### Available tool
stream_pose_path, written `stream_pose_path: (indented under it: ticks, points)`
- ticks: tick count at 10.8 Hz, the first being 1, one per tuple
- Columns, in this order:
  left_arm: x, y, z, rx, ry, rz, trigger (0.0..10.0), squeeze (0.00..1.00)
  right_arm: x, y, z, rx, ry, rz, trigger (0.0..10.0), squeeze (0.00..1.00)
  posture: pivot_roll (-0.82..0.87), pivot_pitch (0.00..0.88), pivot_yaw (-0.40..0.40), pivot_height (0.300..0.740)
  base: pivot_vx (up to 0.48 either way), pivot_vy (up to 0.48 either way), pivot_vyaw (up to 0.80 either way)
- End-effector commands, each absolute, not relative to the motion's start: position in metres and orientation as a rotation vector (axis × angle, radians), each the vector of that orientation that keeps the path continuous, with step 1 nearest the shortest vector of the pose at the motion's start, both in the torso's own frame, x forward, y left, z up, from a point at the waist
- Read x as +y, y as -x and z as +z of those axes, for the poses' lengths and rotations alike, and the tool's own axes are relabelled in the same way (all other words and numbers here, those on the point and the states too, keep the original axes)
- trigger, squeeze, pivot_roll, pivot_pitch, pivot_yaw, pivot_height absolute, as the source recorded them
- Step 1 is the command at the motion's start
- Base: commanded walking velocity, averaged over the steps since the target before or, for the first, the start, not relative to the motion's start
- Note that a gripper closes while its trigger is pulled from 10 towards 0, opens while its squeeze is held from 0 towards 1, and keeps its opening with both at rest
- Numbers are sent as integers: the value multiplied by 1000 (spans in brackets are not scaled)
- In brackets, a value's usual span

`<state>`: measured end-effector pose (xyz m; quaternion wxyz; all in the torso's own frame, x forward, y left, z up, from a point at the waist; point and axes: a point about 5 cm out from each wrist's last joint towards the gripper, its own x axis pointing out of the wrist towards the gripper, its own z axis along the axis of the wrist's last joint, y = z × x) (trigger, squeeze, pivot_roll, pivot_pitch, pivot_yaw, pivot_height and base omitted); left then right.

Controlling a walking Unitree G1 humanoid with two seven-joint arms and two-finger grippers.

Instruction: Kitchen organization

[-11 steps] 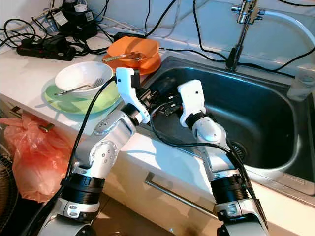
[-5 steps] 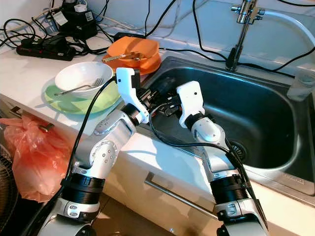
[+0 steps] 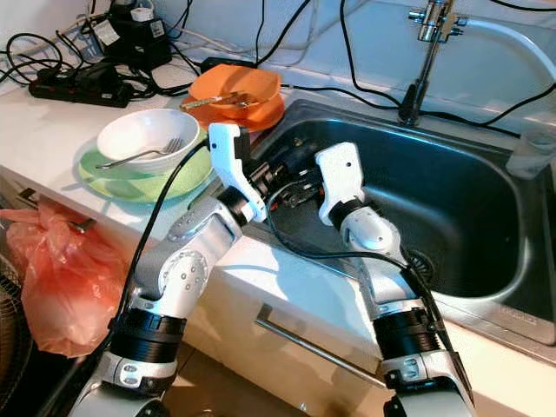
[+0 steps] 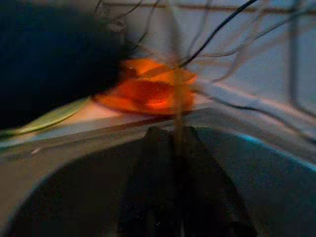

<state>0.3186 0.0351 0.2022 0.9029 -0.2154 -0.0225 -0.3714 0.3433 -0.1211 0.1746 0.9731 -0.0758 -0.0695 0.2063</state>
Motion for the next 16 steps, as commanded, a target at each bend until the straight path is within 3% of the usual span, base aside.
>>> stream_pose_path:
  ticks: [1, 6, 11, 15, 16]
  points:
    - [40, -319, 196, -19, 450, -757, 10000, 1000, -129, -347, 185, -183, 143, 385, 0, 0, -38, 0, 25, 740, 0, 0, 0]
    - [50, -316, 200, -21, 416, -811, 10000, 1000, -133, -350, 182, -160, 164, 375, 0, 0, -32, 0, 21, 740, 0, 0, 0]
    - [75, -295, 170, 118, 299, -958, 10000, 1000, -180, -353, 146, 63, 323, 260, 0, 0, -27, 0, 19, 740, 0, 0, 0]
    - [78, -292, 165, 138, 268, -983, 10000, 1000, -195, -351, 128, 168, 374, 236, 0, 0, -26, 0, 15, 740, 0, 0, 0]
    - [78, -291, 165, 135, 264, -989, 10000, 1000, -199, -351, 123, 193, 388, 228, 3098, 0, -26, 0, 15, 740, 0, 0, 0]
